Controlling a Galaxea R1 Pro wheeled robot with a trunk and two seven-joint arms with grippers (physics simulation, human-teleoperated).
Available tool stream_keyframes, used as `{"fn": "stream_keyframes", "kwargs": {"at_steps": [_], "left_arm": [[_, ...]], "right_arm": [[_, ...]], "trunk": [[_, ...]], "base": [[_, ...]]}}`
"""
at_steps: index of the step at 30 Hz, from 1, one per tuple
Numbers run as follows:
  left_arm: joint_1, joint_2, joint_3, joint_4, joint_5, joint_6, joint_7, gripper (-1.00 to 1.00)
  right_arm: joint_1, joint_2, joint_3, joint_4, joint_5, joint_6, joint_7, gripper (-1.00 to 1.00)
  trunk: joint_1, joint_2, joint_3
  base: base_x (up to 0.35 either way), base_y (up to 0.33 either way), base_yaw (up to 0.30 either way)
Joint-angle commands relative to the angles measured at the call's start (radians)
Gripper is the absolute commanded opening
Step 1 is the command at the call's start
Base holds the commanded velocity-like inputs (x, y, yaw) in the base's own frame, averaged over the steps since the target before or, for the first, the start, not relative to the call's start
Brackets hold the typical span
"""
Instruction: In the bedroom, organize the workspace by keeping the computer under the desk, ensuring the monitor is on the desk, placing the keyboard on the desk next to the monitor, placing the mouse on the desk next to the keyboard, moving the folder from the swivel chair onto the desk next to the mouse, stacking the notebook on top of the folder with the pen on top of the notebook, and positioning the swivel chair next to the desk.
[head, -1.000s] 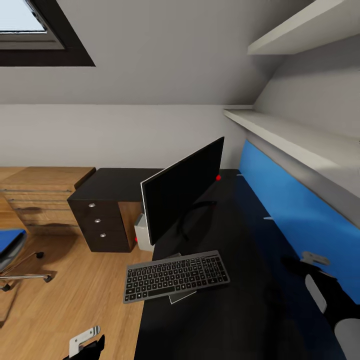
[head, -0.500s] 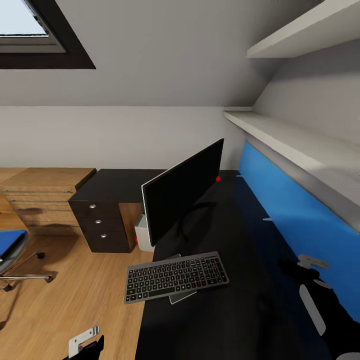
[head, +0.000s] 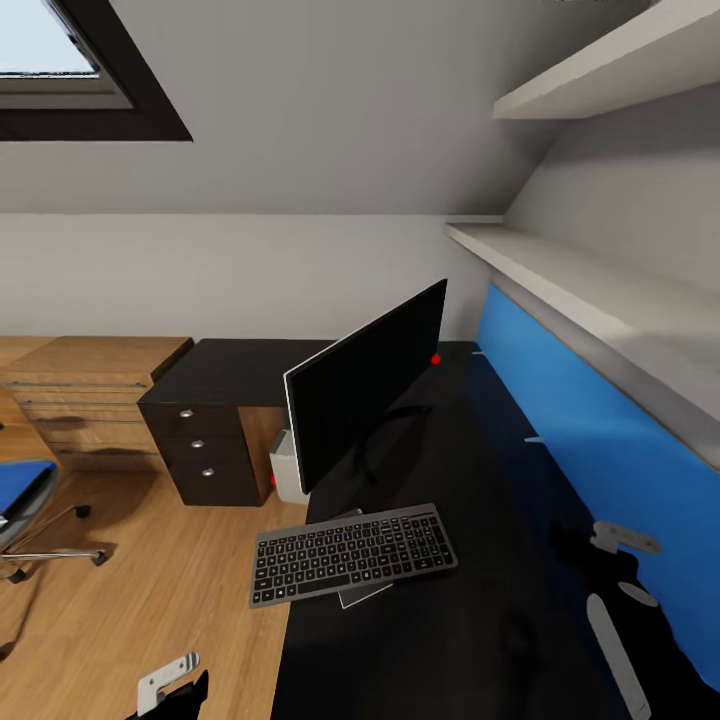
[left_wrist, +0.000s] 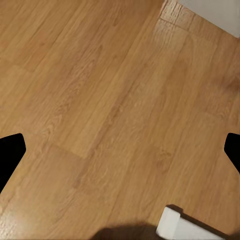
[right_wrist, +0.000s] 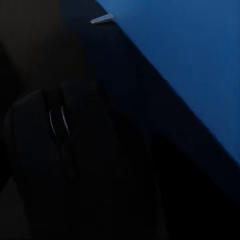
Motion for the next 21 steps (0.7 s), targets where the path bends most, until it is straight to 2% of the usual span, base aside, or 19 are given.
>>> {"fn": "stream_keyframes", "kwargs": {"at_steps": [1,6,21], "left_arm": [[-0.001,0.002,-0.008,-0.001,0.01,-0.003,0.008,1.0],[-0.001,0.002,-0.008,0.018,0.01,-0.004,0.004,1.0],[-0.001,0.002,-0.008,0.025,0.008,-0.004,0.005,1.0]], "right_arm": [[0.0,0.001,0.001,-0.002,-0.012,0.002,-0.006,-1.0],[0.0,0.006,0.004,-0.004,-0.011,-0.001,-0.008,-1.0],[0.0,0.008,0.003,-0.004,-0.013,-0.004,-0.008,-1.0]], "trunk": [[0.0,-0.001,-0.002],[0.0,-0.001,-0.002],[0.0,-0.001,-0.002]], "base": [[0.0,0.0,0.0],[-0.022,0.019,0.0],[-0.25,0.205,0.0]]}}
